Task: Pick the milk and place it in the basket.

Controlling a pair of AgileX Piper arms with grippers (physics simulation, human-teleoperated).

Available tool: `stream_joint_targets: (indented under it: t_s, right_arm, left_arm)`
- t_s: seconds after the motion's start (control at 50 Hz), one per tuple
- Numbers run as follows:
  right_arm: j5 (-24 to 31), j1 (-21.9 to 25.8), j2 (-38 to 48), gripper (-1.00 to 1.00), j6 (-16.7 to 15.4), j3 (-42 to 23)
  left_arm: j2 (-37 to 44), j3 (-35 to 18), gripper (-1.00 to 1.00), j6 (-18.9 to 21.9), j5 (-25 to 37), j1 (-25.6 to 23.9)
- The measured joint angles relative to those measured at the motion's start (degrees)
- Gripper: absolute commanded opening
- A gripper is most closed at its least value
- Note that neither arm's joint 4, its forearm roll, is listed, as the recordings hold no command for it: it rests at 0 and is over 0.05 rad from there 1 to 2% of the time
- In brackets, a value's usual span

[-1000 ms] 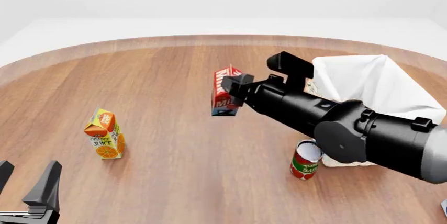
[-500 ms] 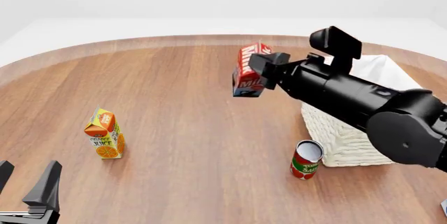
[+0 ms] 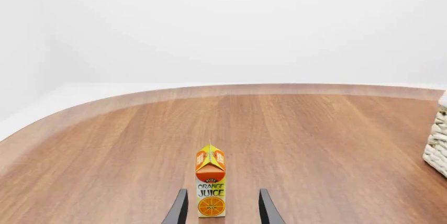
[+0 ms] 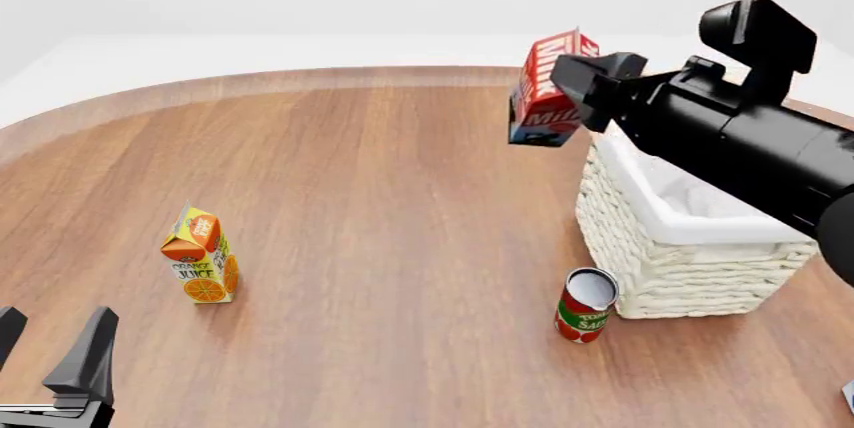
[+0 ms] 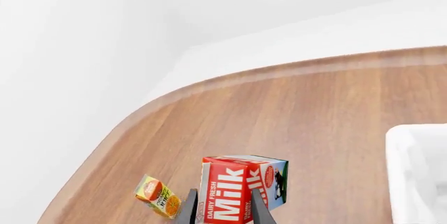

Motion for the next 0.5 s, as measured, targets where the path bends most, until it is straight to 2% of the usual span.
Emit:
stream_joint_targets:
  t_s: [0.5]
  right_arm:
    - [4.14,-8.66,-6.3,-1.0,-2.4,-0.42]
  left_arm:
    - [0.0,0.0,1.0,0.0,0.0,0.0]
